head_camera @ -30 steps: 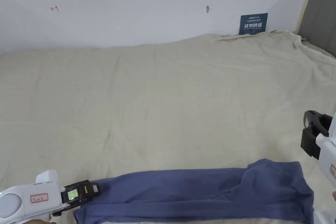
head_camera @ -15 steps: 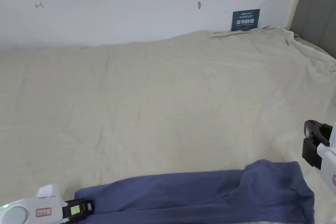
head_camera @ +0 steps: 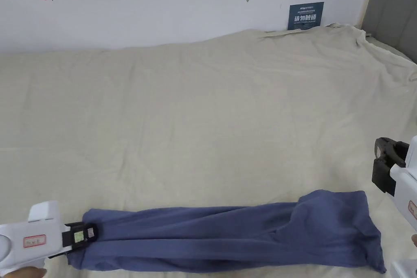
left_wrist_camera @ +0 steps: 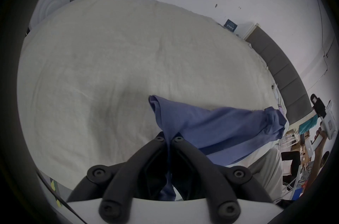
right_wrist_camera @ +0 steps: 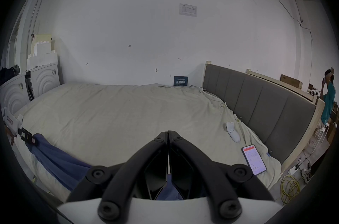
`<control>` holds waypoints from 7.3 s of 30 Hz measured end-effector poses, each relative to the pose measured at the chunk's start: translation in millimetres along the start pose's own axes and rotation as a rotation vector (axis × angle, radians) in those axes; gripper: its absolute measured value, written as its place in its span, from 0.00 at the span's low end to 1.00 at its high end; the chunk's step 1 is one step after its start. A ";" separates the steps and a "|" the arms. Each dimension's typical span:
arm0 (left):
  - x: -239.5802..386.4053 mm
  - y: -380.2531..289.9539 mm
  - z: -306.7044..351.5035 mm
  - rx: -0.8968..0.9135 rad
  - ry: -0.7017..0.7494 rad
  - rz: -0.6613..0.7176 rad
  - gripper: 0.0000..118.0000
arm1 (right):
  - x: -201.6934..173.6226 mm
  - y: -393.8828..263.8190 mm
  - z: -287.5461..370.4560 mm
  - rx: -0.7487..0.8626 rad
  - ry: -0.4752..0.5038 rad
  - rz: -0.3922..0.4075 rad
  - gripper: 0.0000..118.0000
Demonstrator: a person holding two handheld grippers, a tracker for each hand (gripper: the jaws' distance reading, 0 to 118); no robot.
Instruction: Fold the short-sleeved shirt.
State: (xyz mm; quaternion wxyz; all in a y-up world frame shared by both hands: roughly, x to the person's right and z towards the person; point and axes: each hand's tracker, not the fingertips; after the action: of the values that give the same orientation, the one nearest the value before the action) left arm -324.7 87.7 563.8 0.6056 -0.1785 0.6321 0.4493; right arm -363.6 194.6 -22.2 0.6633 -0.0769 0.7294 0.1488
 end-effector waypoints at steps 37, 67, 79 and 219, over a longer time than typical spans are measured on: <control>240.7 -31.8 -111.4 -0.270 -0.123 -0.283 0.00 | 31.1 -15.5 22.9 -0.027 -0.006 -0.055 0.00; 144.4 -29.8 -35.3 0.225 0.026 -0.190 0.02 | 36.4 -4.9 39.7 0.007 0.014 -0.084 0.00; 151.4 -85.6 -87.1 0.066 0.017 -0.227 0.00 | 39.2 -9.2 39.4 -0.013 0.013 -0.094 0.00; 336.9 -41.1 -75.1 -0.113 -0.303 -0.302 1.00 | 57.1 -3.0 55.5 -0.021 0.035 -0.102 0.00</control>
State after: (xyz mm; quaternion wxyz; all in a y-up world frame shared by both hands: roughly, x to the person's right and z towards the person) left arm -406.8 114.2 227.1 0.7429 -0.2354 0.4739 0.4101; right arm -316.4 214.3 -83.2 0.6562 -0.1235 0.7345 0.1208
